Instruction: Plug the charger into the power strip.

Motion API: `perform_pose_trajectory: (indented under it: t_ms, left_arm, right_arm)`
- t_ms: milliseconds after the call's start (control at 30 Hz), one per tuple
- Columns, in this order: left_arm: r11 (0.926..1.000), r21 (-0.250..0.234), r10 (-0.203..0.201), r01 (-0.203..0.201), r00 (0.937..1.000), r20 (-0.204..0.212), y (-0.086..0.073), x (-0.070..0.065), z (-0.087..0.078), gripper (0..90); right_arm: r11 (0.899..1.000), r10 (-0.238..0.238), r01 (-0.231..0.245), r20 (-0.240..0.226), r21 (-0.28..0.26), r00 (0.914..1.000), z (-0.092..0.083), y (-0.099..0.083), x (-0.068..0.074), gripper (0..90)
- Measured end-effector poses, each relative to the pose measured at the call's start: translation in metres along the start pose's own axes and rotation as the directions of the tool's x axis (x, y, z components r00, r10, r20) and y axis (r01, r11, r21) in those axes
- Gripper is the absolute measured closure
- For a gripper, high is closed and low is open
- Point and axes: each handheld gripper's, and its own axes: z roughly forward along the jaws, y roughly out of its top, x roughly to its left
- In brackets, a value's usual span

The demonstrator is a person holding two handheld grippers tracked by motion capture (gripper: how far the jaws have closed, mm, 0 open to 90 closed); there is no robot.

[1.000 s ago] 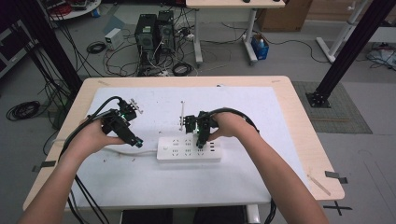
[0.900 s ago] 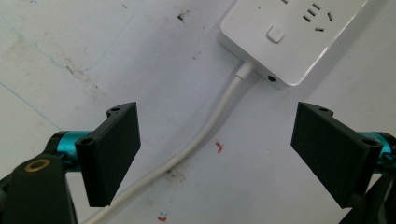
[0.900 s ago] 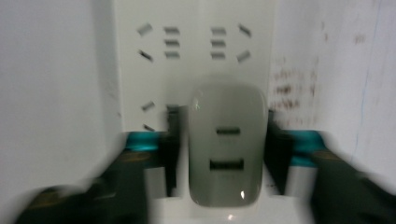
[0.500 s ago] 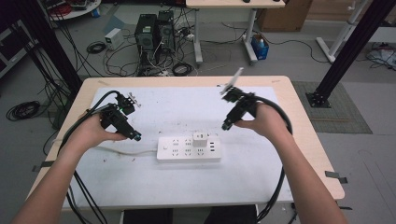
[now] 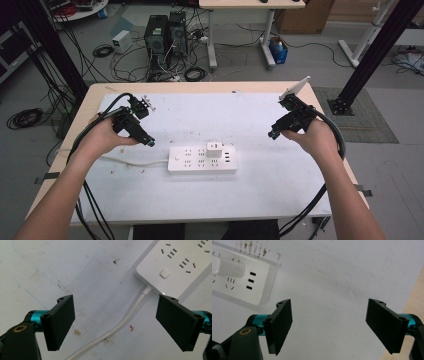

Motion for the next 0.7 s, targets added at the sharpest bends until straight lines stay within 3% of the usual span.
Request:
perform_pose_trajectory:
  t_ms: [700]
  left_arm:
    - [0.9999,0.014,0.002,-0.002,1.0,-0.001,-0.0024,-0.0027,0.0061,15.7]
  right_arm:
    - [1.0,-0.025,0.025,0.016,-0.009,0.9996,0.008,-0.0033,-0.0039,21.0]
